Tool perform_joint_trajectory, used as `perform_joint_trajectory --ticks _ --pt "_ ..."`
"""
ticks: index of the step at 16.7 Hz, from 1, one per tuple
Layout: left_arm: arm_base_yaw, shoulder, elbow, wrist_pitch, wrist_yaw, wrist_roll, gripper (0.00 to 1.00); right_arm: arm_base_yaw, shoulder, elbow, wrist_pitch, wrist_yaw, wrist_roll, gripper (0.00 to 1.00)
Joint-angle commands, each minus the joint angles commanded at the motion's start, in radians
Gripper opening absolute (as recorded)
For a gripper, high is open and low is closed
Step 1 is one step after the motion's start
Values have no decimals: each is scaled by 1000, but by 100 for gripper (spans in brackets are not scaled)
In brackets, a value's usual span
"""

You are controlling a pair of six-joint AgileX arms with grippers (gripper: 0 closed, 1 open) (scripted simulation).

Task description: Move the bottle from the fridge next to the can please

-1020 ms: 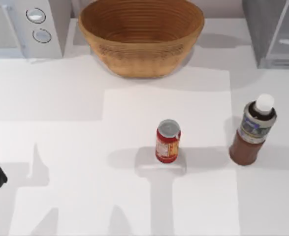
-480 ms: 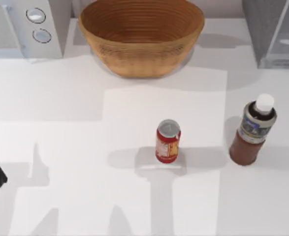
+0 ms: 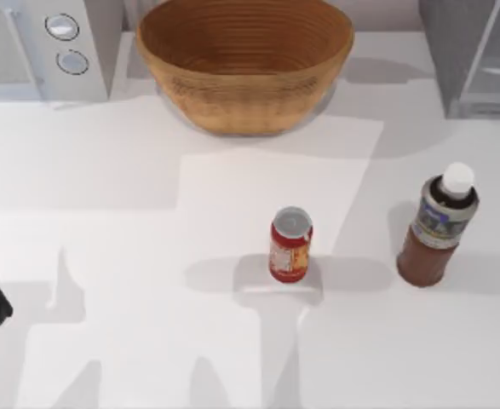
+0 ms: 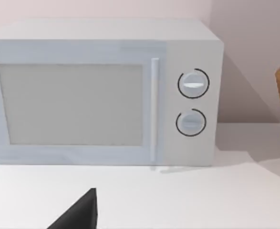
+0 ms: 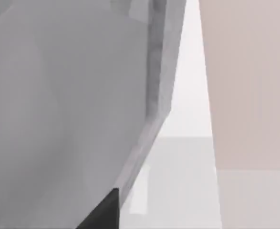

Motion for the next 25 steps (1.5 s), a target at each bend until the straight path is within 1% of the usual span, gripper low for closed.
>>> perform_joint_trajectory --ticks 2,8,11,13,20,22,25 --pt "0 0 0 0 0 0 100 124 -23 -38 47 94 83 100" --pt "0 0 0 0 0 0 100 562 -120 -175 209 421 362 100" --pt "0 0 0 0 0 0 100 708 -164 -232 271 547 470 100" --pt "0 0 0 0 0 0 100 753 -180 -252 293 591 509 100" --pt "0 0 0 0 0 0 100 743 -162 -242 286 603 509 100" --pt "0 0 0 0 0 0 100 744 -105 -183 271 603 509 100" --pt "0 0 0 0 0 0 100 744 16 -22 248 605 510 100"
